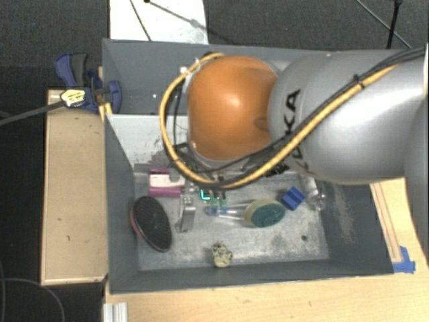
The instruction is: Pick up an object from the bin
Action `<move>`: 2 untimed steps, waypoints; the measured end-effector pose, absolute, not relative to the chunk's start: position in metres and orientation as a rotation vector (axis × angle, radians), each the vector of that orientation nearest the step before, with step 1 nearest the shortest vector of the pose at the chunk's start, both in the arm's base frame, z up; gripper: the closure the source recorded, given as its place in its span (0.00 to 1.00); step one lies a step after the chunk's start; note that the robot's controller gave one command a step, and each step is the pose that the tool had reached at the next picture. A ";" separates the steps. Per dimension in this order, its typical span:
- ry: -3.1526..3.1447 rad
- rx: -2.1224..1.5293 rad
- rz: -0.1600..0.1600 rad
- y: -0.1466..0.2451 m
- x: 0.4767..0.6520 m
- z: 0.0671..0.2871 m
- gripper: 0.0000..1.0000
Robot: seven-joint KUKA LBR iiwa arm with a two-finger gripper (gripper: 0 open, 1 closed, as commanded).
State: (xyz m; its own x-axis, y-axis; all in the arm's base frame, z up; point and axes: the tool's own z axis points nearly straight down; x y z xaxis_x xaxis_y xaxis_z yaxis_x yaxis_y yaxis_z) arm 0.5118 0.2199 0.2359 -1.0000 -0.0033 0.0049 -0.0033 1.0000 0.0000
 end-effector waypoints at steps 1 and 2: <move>-3.126 -0.251 0.003 0.246 0.493 0.108 0.00; -3.131 -0.263 -0.002 0.246 0.495 0.112 1.00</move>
Offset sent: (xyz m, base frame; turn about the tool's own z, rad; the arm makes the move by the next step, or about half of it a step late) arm -0.0169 0.0253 -0.1246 0.1649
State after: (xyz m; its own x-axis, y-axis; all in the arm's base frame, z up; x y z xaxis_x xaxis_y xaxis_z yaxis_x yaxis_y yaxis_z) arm 0.4950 0.2455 0.1118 -0.9860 0.1669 0.0001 0.1669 0.9860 0.0015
